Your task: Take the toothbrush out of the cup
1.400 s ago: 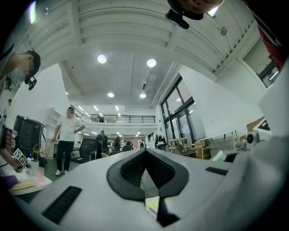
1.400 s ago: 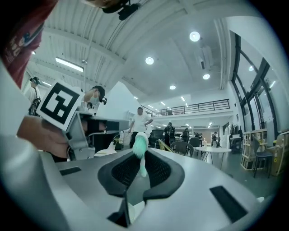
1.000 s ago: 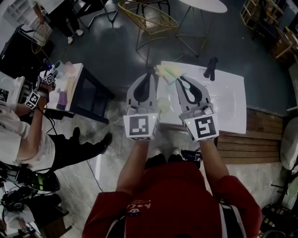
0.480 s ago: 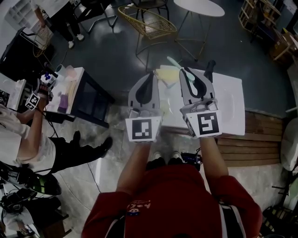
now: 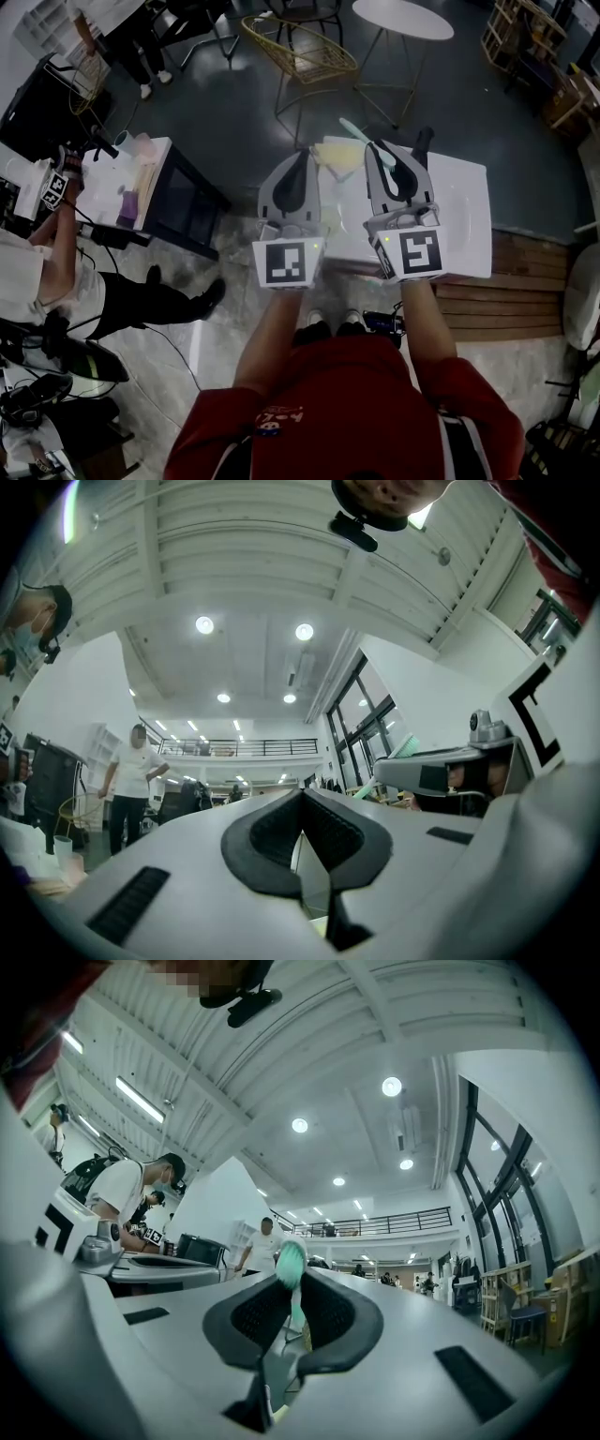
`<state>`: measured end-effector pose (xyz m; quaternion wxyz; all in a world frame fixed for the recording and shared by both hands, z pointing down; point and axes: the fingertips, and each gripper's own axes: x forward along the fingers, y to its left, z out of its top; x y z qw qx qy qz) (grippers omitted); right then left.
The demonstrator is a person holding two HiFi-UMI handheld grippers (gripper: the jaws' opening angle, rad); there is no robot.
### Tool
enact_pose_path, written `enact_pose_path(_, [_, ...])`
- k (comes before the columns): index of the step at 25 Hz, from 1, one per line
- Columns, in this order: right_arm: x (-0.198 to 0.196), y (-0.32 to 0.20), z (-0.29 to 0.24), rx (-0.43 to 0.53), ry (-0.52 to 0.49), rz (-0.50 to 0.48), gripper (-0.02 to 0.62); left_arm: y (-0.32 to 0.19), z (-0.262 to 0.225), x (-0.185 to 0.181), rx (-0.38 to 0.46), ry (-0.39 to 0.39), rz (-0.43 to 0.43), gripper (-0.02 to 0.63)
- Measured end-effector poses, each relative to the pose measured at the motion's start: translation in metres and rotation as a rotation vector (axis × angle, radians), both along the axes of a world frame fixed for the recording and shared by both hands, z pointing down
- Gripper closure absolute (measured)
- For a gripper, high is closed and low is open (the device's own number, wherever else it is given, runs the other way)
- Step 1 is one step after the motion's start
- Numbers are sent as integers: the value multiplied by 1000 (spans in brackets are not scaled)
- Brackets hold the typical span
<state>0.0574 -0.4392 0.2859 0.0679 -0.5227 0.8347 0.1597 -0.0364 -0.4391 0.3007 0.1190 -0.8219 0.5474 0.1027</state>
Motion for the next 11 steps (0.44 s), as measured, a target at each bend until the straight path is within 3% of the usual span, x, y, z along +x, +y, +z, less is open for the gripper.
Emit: enact_pose_path(11, [1,-2,0,-9,7,-2,543,-1,0,2,-1,-3,-1,578])
